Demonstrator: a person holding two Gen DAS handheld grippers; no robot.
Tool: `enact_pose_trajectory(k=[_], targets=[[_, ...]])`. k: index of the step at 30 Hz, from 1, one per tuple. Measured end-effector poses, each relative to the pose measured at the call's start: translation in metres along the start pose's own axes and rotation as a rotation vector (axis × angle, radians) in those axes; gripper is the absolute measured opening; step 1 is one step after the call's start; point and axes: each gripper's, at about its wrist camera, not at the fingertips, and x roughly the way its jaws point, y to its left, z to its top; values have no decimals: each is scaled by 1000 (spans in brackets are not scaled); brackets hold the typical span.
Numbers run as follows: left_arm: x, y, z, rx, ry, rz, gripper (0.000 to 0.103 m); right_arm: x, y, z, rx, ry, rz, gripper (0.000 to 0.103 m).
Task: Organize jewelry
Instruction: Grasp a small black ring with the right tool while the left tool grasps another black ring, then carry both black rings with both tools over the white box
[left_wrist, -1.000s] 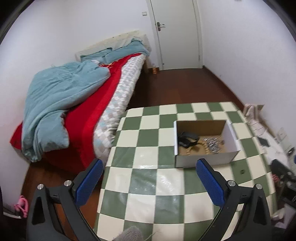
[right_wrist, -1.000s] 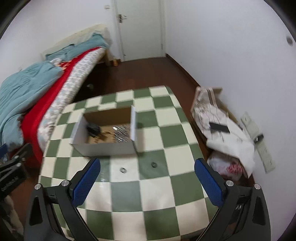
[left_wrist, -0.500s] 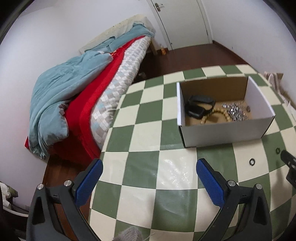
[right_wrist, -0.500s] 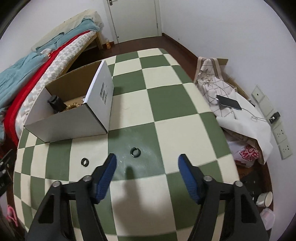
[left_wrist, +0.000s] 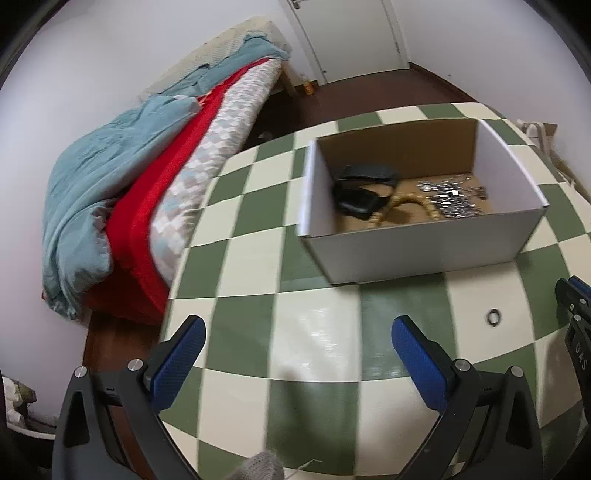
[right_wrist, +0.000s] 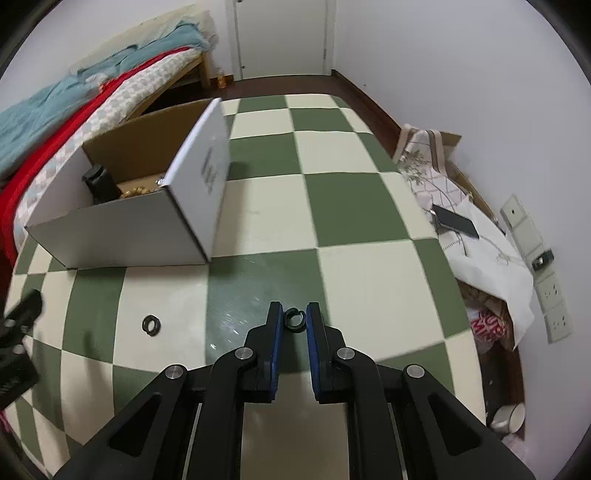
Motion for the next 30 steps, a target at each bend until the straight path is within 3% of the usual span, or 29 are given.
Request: enact_pose_trajectory(k=[8, 15, 20, 22, 24, 25, 27, 30], targets=[[1, -60, 0, 47, 62, -180, 103, -21, -36, -19, 114, 6, 17, 13], [3, -101, -3, 118, 76, -214, 103, -24, -48, -32, 146, 15, 16, 13], [1, -110, 0, 128, 66, -235, 100, -22, -50, -36, 154, 22, 15, 14], [-1, -110, 1, 126, 56, -274, 87, -21, -51, -36, 158, 23, 15, 14], [-3, -110, 2, 121, 54, -308, 58, -21, -52, -35, 161, 21, 14, 14], [-4, -111, 2, 120, 53, -322, 50, -21, -52, -35, 161, 20, 14, 14], [-5, -114, 4, 123, 58, -349, 20, -22, -52, -34, 164, 17, 15, 14], [-6, -116, 6, 124, 60, -356, 8, -25, -52, -33, 165, 11, 15, 14]])
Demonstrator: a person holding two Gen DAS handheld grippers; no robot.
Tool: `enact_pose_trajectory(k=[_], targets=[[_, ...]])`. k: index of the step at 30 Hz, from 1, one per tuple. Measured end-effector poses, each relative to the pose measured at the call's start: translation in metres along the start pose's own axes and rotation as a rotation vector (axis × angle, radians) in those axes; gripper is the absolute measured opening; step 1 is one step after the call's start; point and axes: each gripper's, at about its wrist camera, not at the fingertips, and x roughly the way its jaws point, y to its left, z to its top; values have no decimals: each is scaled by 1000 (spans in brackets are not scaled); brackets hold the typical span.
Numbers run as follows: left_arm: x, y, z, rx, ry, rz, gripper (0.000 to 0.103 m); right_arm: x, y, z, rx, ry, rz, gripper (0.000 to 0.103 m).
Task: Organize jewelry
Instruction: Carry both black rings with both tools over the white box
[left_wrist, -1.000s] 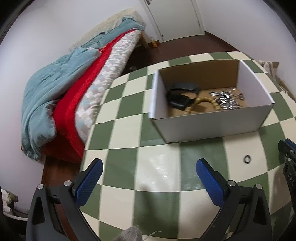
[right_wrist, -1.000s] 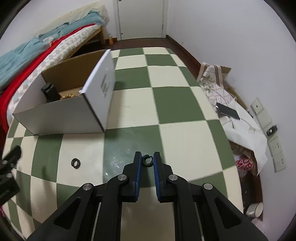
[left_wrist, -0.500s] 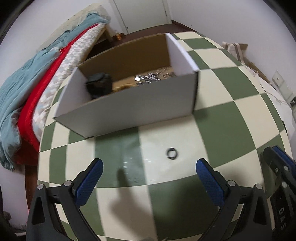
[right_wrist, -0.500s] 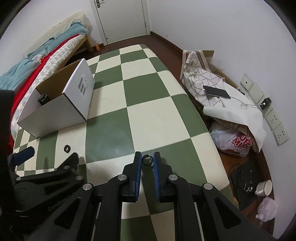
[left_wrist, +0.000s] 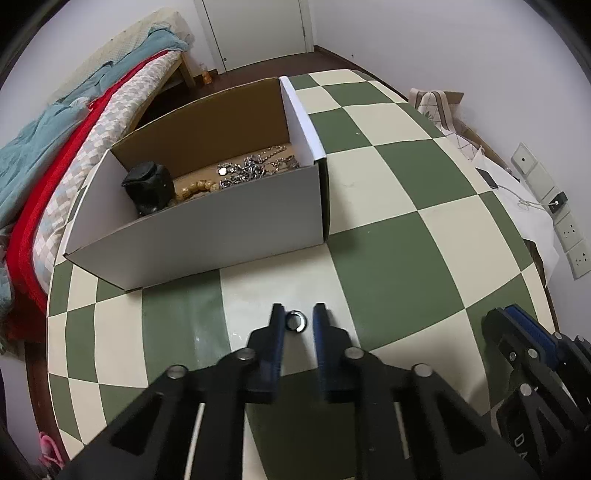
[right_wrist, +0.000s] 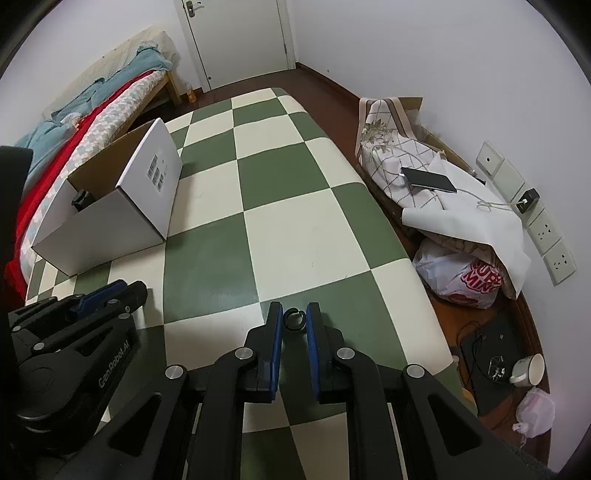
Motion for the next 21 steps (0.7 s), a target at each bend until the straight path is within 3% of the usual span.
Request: enact_pose_trajectory(k=[13, 21], targets=[[-8, 12, 1, -24, -22, -23, 8, -19, 6, 11, 6, -49, 23, 14], [-43, 34, 7, -56, -99, -26, 8, -45, 23, 28, -2, -109, 73, 14]])
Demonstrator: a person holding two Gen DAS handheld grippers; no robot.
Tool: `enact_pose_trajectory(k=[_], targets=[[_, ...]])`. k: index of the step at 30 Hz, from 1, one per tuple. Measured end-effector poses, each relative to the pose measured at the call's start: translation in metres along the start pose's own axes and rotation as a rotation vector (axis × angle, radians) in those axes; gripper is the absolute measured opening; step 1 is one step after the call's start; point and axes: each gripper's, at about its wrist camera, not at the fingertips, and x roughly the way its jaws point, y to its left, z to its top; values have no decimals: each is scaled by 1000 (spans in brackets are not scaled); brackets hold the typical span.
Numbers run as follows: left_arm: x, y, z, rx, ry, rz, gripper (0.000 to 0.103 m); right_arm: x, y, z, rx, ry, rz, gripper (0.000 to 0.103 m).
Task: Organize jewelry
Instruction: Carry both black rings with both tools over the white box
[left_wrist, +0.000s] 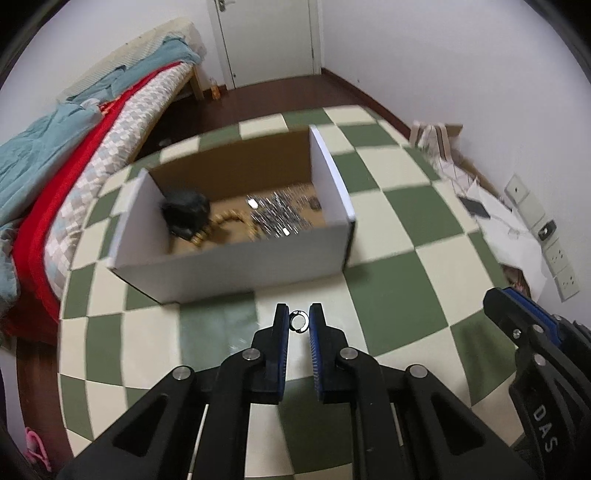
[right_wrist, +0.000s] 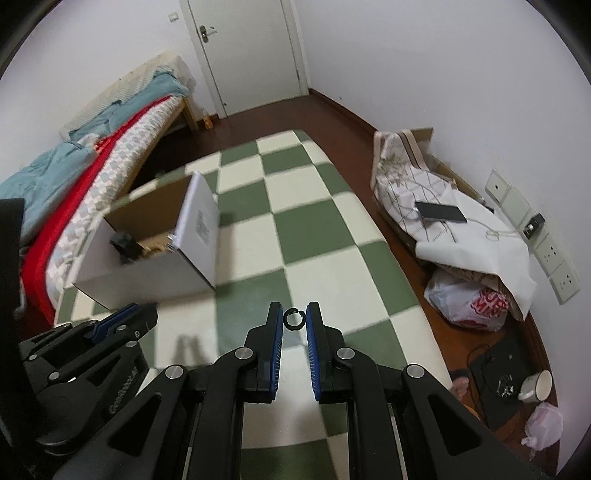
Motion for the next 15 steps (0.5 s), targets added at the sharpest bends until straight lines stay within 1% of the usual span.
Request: enact_pose_trajectory(k=[5, 9, 12, 15], targets=[[-28, 28, 16, -48, -59, 5, 8, -14, 26, 19, -29, -45, 48, 14], [-45, 54, 29, -89, -88, 8, 8, -17, 48, 36, -48, -66, 86, 14], [-51, 74, 41, -115, -95, 11, 8, -13, 66, 52, -59, -71, 121, 14], [-46, 92, 53, -133, -75, 17, 8, -2, 82, 67, -70, -49, 146, 14]])
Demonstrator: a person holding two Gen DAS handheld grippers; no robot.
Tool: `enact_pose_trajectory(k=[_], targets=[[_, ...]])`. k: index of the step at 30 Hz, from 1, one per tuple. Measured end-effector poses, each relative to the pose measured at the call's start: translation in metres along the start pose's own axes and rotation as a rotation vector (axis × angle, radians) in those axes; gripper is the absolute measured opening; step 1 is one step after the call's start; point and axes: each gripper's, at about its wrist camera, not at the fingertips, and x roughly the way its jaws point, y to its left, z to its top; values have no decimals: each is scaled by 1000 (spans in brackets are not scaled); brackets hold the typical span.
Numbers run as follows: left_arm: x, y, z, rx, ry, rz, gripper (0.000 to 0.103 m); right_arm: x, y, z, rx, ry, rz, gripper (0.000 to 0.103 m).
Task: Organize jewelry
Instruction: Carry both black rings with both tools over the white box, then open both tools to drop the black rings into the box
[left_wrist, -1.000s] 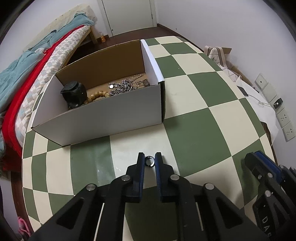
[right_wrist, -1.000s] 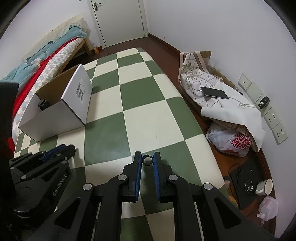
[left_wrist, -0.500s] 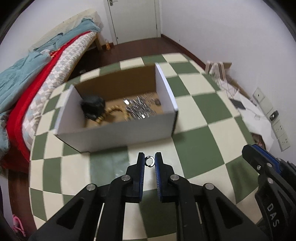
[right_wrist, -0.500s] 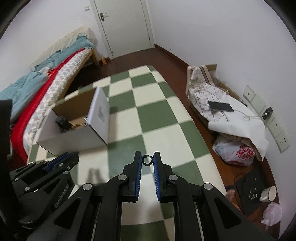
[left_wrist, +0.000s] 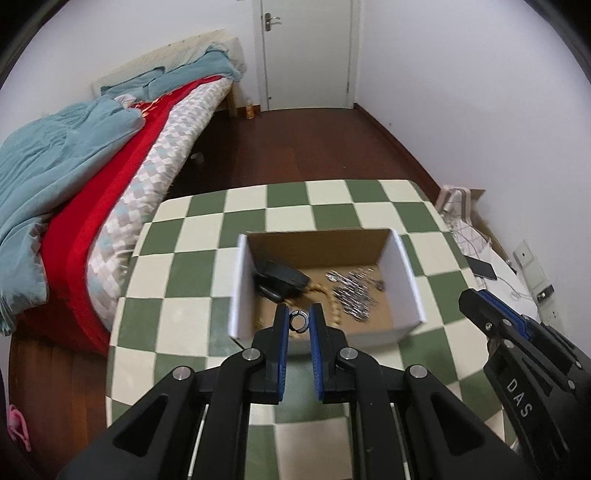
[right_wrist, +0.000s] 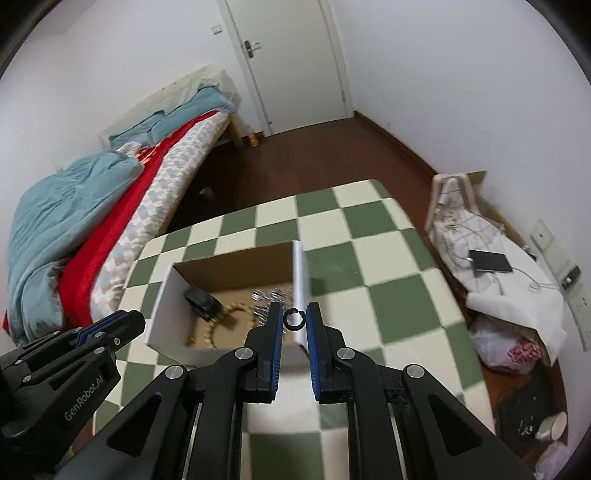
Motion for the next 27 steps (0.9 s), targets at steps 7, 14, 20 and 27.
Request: enact_pose_trajectory(k=[7, 14, 20, 27], targets=[[35, 26, 18, -44, 109, -17, 8, 48, 14, 30, -13, 112, 37, 14], [53, 37, 39, -89, 179, -41, 12, 78, 16, 56, 2, 220, 76, 15], [48, 43, 51, -104, 145, -25, 61, 74, 11, 60, 4, 229, 53, 50], [48, 56, 49, -106, 143, 42, 103, 73, 8, 44, -47, 275, -63, 87]])
